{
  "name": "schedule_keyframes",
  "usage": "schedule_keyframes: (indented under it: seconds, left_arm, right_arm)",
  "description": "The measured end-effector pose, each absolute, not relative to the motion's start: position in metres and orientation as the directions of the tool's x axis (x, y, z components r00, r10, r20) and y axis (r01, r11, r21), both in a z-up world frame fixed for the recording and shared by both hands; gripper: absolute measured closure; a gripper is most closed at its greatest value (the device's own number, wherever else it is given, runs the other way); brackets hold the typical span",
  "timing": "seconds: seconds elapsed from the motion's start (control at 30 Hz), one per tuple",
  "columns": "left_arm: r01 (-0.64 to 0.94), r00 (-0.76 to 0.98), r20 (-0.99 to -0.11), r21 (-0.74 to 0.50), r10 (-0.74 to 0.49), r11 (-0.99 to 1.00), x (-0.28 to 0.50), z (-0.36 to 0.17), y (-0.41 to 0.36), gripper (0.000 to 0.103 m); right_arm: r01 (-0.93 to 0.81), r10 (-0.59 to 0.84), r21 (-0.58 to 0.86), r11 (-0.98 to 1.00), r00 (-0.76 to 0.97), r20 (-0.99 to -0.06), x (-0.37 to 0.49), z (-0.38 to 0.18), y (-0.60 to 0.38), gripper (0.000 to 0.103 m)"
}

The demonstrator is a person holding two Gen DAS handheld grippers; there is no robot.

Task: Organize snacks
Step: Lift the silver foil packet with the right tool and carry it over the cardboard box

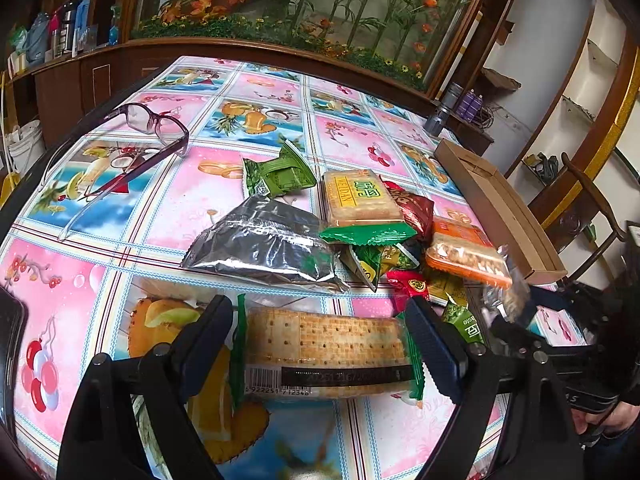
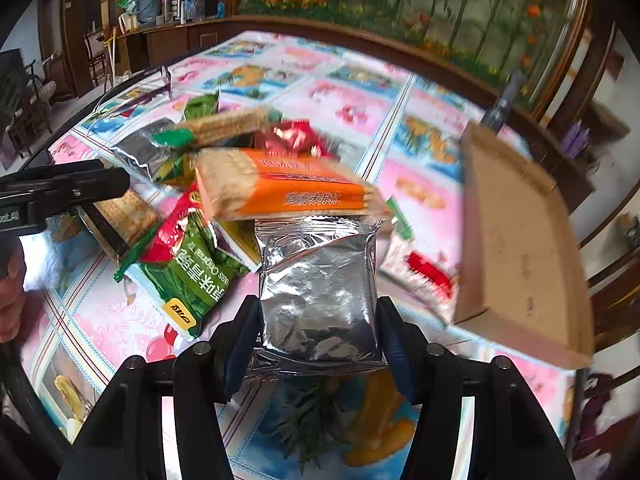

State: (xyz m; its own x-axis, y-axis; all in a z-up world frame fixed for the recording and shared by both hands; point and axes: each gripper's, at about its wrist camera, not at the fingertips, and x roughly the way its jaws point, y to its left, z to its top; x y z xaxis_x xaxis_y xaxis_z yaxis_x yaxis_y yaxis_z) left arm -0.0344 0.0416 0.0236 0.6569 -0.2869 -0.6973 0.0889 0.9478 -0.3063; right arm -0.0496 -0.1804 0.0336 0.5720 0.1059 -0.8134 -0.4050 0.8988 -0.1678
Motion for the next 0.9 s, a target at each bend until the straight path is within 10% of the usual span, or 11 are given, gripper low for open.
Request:
schedule_keyframes:
  seconds: [0.9]
  left_arm:
    - [0.148, 0.549, -0.813, -0.133, -0.193, 0.980, -0.054, 0.030, 0.007, 0.014]
  right_arm:
    - [-0.327, 0.311, 0.084, 0.941, 0.742, -0.594, 0.011, 0.143, -0.234, 0.041]
